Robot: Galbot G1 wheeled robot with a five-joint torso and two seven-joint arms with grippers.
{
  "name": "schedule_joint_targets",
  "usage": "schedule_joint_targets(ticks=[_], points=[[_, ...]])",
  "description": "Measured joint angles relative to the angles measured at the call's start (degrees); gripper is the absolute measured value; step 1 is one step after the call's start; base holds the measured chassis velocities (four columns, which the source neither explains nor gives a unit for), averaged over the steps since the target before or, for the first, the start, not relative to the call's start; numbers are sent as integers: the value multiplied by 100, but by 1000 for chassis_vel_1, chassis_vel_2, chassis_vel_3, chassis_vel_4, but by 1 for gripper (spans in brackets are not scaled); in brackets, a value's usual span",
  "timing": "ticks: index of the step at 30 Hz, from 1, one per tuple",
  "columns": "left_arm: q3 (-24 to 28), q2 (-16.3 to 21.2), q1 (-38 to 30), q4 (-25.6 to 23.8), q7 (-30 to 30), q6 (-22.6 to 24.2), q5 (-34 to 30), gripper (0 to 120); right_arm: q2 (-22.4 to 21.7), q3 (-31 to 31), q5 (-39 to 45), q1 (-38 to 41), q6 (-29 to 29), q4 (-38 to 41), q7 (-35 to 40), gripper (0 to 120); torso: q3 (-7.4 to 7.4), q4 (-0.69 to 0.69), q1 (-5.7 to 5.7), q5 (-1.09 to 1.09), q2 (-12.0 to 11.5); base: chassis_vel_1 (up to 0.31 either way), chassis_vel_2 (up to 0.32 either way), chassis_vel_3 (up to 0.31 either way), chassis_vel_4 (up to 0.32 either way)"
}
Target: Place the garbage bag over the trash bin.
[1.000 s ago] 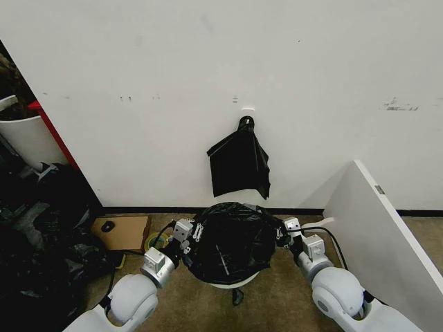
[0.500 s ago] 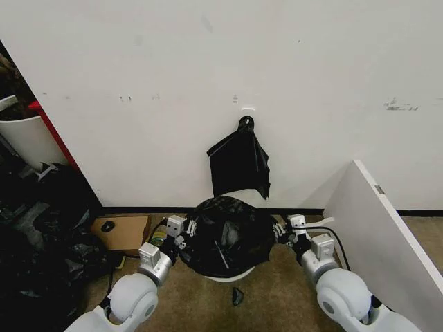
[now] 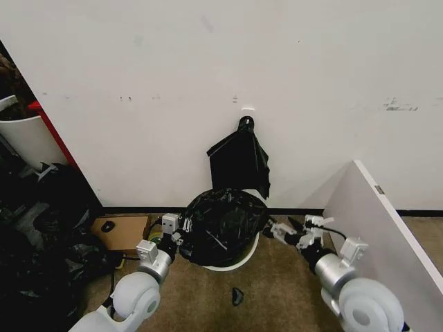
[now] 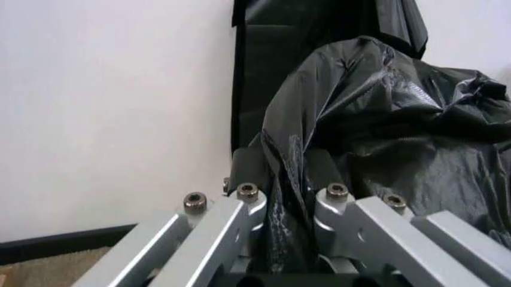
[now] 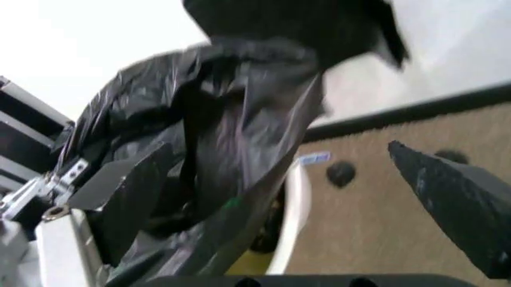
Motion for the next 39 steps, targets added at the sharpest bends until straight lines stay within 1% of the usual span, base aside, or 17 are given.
schedule_joint_targets(ticks=[4, 5, 8, 10, 11, 12, 16, 17, 24, 26, 27, 30, 31, 39], points=[[-1, 3, 20, -25, 3, -2, 8, 5, 61, -119, 19, 26, -85, 1, 127, 98, 0, 0, 0, 1, 0, 0, 0, 0, 0], [-4, 5, 63, -64, 13, -5, 24, 5, 109, -259, 58, 100, -217, -27, 310, 94, 0, 1, 0, -1, 0, 0, 0, 0, 0], [-8, 11, 119, -102, 33, -15, 50, 5, 155, -398, 71, 183, -304, -111, 484, 82, 0, 1, 0, 0, 0, 0, 0, 0, 0], [-9, 13, 128, -107, 37, -17, 56, 5, 161, -415, 76, 196, -315, -121, 508, 81, 0, 0, 0, 0, 0, 0, 0, 0, 0], [-10, 15, 145, -115, 46, -23, 75, 5, 170, -449, 78, 219, -333, -138, 548, 74, 0, 0, 0, 0, 0, 0, 0, 0, 0], [-10, 16, 152, -118, 51, -26, 86, 5, 173, -462, 78, 228, -338, -145, 563, 72, 0, 1, 0, 0, 0, 0, 0, 0, 0], [-12, 61, 187, -177, 76, -41, 147, 5, 177, -505, 107, 253, -356, -149, 638, 54, 0, 0, 0, 0, 0, 0, 0, 0, 0], [-12, 61, 187, -177, 76, -41, 147, 5, 177, -505, 107, 253, -356, -149, 638, 54, 0, 0, 0, 0, 0, 0, 0, 0, 0], [-16, 74, 170, -187, 83, -45, 175, 5, 177, -502, 126, 208, -347, -97, 617, 23, 0, 0, 0, 0, 0, 0, 0, 0, 0], [-15, 77, 171, -187, 83, -45, 177, 5, 180, -503, 126, 208, -344, -97, 613, 22, 0, 0, 0, 0, 0, 0, 0, 0, 0], [-15, 85, 173, -187, 84, -46, 181, 5, 187, -513, 126, 209, -336, -97, 602, 15, 0, 0, 0, 0, 0, 0, 0, 0, 0], [-16, 89, 178, -187, 83, -52, 187, 5, 194, -527, 126, 218, -324, -98, 600, 6, 0, 0, 0, 0, 0, 0, 0, 0, 0], [-19, 86, 179, -187, 80, -57, 187, 5, 195, -534, 126, 219, -321, -98, 600, 1, 0, 0, 0, 0, 0, 0, 0, 0, 0], [-41, 59, 176, -194, 64, -111, 58, 5, 228, -528, 64, 209, -289, -172, 671, 0, 0, 0, 0, 0, 0, 0, 0, 0, 0]])
